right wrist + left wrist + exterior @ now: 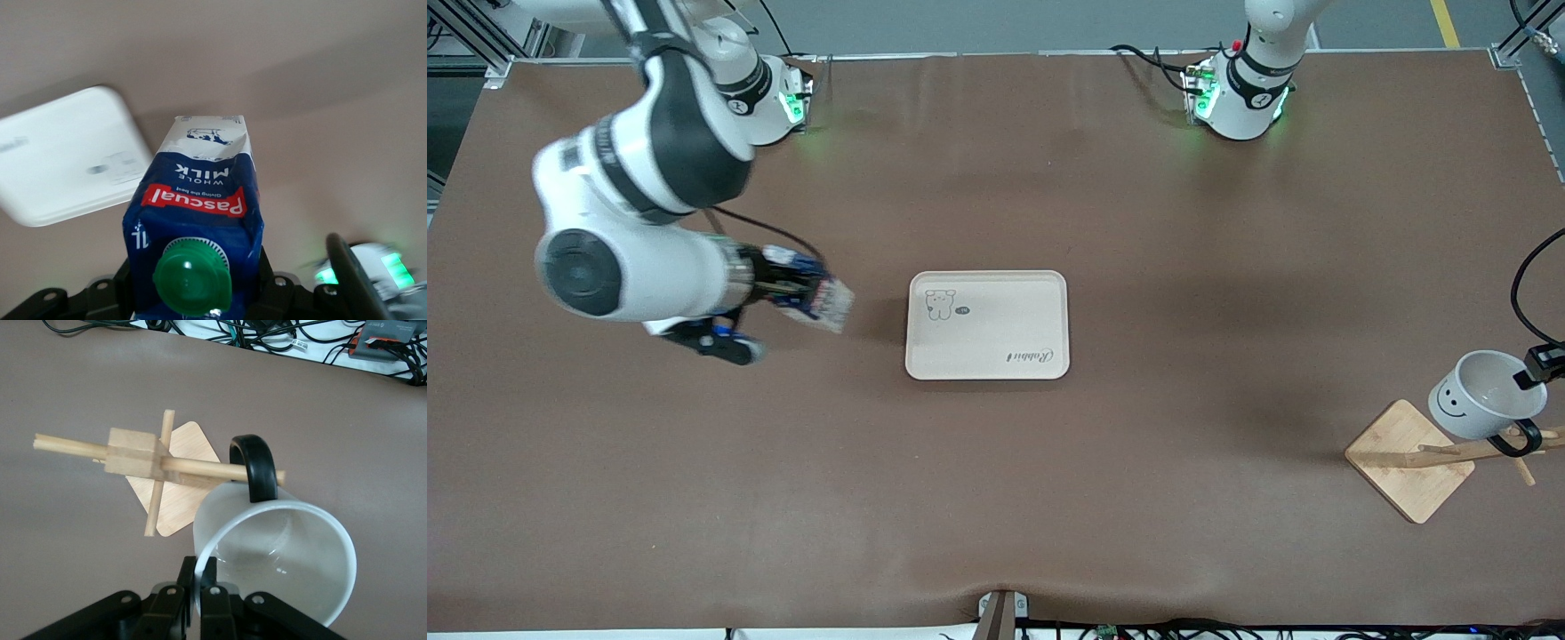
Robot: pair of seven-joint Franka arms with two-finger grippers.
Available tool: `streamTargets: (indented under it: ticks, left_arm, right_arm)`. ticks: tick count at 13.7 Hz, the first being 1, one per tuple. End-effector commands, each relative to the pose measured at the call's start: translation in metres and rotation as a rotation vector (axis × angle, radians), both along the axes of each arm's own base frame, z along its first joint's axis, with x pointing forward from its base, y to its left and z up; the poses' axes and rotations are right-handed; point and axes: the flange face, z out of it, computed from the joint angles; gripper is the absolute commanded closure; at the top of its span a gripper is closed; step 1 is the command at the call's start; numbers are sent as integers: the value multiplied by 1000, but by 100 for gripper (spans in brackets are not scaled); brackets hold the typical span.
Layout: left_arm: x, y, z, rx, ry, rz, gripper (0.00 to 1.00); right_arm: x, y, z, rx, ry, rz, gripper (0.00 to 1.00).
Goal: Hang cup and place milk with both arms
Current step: 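Lift the milk carton off the tray with the right gripper and carry it away, then hang the mug handle on the stand peg while the right gripper lowers milk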
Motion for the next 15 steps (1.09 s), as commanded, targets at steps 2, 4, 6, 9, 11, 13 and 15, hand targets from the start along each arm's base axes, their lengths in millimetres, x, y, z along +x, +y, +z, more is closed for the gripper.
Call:
streamTargets:
  ticks: [2, 4, 6, 9, 11, 13, 15]
  left_arm:
    - [2, 5, -3, -14, -3, -11, 100]
    - [3, 5, -7, -20, 4, -3, 72]
    - [4, 4, -6, -19, 3, -1, 0]
    - [-2, -6, 17, -1, -7, -11, 0]
    - [-6, -13, 23, 1, 15, -20, 0]
    - [-9, -16, 29, 7, 19, -22, 0]
    - [-12, -29, 36, 8, 34, -39, 0]
  right_arm:
    - [-35, -129, -29, 58, -30, 137, 100]
    - [-45, -201, -64, 83, -39, 149, 100]
    - [-56, -240, -88, 111, -64, 164, 100]
    - [-66, -251, -115, 113, -42, 157, 100]
    - [-71, -247, -126, 105, -26, 175, 100]
    - [-74, -248, -135, 97, -35, 178, 100]
    - [-75, -251, -138, 85, -33, 194, 100]
